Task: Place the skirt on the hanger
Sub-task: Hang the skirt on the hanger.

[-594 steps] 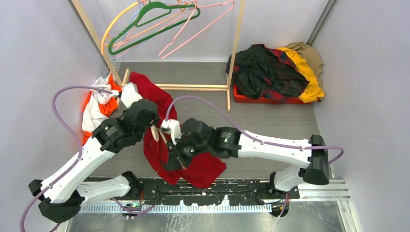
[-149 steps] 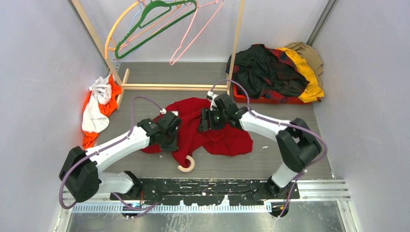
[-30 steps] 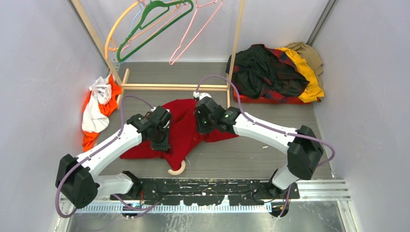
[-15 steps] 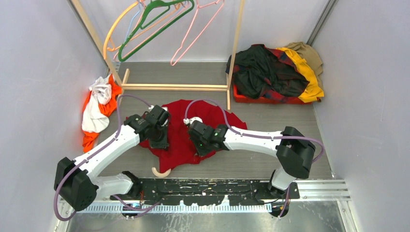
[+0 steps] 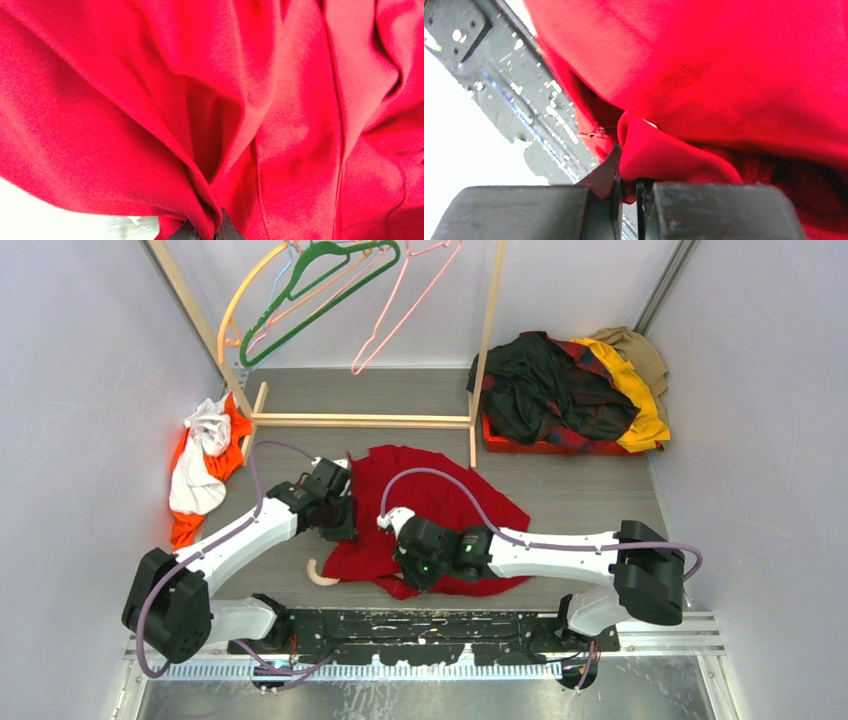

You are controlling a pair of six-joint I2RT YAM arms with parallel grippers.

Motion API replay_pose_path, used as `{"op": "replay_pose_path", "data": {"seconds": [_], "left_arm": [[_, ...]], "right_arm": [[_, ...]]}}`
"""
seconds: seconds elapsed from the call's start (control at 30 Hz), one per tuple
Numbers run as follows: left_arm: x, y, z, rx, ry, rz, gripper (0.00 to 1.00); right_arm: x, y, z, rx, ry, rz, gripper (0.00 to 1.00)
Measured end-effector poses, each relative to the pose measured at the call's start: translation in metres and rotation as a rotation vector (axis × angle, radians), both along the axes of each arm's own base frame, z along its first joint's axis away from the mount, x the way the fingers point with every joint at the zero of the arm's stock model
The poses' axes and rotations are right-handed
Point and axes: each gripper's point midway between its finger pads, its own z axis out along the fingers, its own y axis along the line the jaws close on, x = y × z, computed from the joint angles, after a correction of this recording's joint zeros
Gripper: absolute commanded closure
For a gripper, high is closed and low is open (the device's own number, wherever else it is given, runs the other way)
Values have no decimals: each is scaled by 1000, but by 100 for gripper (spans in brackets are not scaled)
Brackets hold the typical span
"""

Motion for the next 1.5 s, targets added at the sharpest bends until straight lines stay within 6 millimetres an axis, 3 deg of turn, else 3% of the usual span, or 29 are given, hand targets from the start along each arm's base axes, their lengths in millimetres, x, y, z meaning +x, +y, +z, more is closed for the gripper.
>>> {"op": "replay_pose_path", "data": {"seconds": [0.17, 0.2, 0.27, 0.47, 0.6, 0.8, 0.83, 0.93, 1.07, 1.5], "left_arm": [[15, -29, 3, -114, -9, -42, 100], [18, -36, 4, -142, -10, -55, 100], [24, -48, 7, -192, -22, -73, 100], [27, -70, 18, -308, -25, -105, 100], [23, -75, 25, -344, -16, -109, 100], [18, -77, 33, -365, -13, -108, 100], [18, -77, 32, -365, -9, -103, 100], [16, -76, 31, -361, 4, -93, 100], [15, -75, 31, -360, 12, -88, 100], [10, -69, 37, -351, 12, -59, 100]], "right_arm": [[-28, 4, -1, -17, -11, 119, 91], [-30, 2, -1, -25, -10, 129, 84], [-30, 1, -3, -40, -11, 128, 60], [-14, 6, -12, -73, -40, 71, 40], [7, 18, 0, -13, -68, -8, 43], [36, 35, 28, 98, -76, -119, 70], [36, 39, 32, 116, -71, -121, 68], [28, 47, 41, 143, -56, -107, 50], [27, 46, 41, 110, -85, -131, 42], [41, 23, -23, -43, -81, -278, 35]]}}
